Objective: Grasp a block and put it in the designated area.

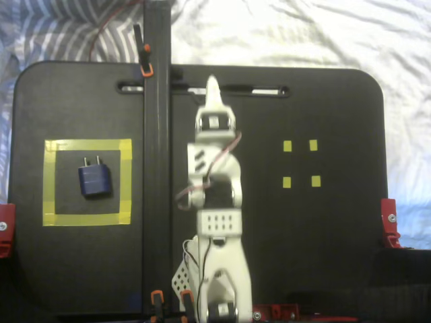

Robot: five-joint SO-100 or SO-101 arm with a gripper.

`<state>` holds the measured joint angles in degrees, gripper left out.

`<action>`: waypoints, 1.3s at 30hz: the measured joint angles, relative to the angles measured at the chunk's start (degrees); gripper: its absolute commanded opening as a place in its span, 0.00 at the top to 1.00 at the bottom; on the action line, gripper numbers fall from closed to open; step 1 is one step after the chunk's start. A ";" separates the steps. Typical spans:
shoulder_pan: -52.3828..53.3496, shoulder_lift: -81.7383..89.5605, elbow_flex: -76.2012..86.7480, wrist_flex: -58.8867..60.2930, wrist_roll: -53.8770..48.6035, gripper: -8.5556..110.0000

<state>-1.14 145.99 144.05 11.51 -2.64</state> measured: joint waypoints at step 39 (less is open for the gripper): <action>-0.18 39.81 35.60 13.80 -5.54 0.93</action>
<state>-1.32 185.80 179.65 25.31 -8.17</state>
